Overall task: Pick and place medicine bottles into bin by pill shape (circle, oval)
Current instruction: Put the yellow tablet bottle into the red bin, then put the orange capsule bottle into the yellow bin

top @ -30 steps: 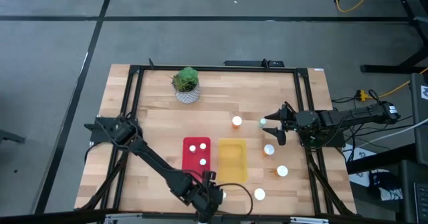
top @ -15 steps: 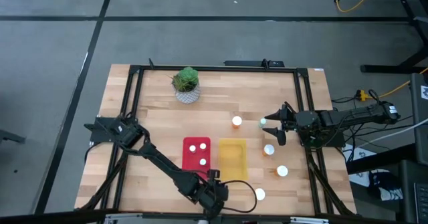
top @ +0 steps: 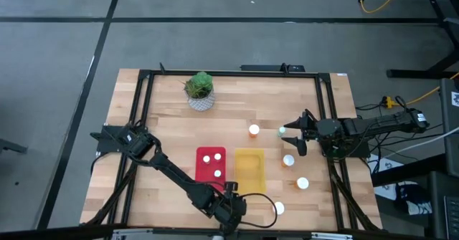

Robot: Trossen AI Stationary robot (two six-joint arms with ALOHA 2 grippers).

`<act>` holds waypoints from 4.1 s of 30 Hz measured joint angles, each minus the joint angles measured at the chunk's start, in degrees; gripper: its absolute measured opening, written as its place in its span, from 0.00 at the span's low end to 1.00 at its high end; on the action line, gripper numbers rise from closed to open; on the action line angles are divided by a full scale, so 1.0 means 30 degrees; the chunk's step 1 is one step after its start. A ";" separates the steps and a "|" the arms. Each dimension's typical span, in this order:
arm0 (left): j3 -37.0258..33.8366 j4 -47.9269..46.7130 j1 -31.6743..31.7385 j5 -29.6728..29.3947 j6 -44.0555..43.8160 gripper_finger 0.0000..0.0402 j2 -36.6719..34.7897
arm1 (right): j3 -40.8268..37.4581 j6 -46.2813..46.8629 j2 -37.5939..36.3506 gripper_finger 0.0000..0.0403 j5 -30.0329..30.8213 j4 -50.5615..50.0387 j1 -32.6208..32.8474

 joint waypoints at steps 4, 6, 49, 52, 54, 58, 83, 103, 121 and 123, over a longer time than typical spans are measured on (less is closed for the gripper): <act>0.0000 0.0174 0.0007 -0.0086 0.0058 0.42 0.0000 | 0.0000 0.0006 0.0000 0.76 0.0000 0.0000 0.0003; 0.0000 0.0192 0.0007 -0.0110 0.0052 0.41 0.0000 | 0.0000 0.0007 -0.0006 0.76 -0.0001 0.0000 -0.0004; -1.3286 -0.1846 0.0560 -0.1867 -0.3417 0.23 -1.1854 | 0.0000 0.1552 -0.0007 0.76 0.0015 -0.0284 0.0003; -1.4655 0.0909 0.0954 -0.1557 -0.2669 0.23 -1.1854 | 0.0000 0.1520 -0.0007 0.76 0.0015 -0.0284 0.0003; -1.5242 0.2325 0.1062 -0.1538 -0.2361 0.23 -1.1854 | 0.0000 0.1515 -0.0007 0.76 0.0015 -0.0291 -0.0004; -1.5365 0.2820 0.1064 -0.1545 -0.2377 0.23 -1.1828 | 0.0000 0.1435 -0.0007 0.76 0.0022 -0.0291 0.0000; -1.5511 0.2777 0.1042 -0.1290 -0.2953 0.38 -1.1723 | 0.0000 0.1384 -0.0007 0.76 0.0022 -0.0313 0.0003; -1.4014 0.2543 0.1042 -0.1551 -0.0406 0.39 -1.1715 | 0.0000 0.1387 -0.0003 0.76 0.0022 -0.0321 0.0003; -1.0812 0.1888 0.1049 -0.4731 0.0066 0.38 -1.1715 | 0.0000 0.1455 -0.0005 0.76 0.0964 -0.0529 0.0001; -1.0706 0.1891 0.1062 -0.4959 0.0066 0.38 -1.1715 | 0.0000 0.1461 0.0007 0.76 0.1201 -0.0062 -0.0004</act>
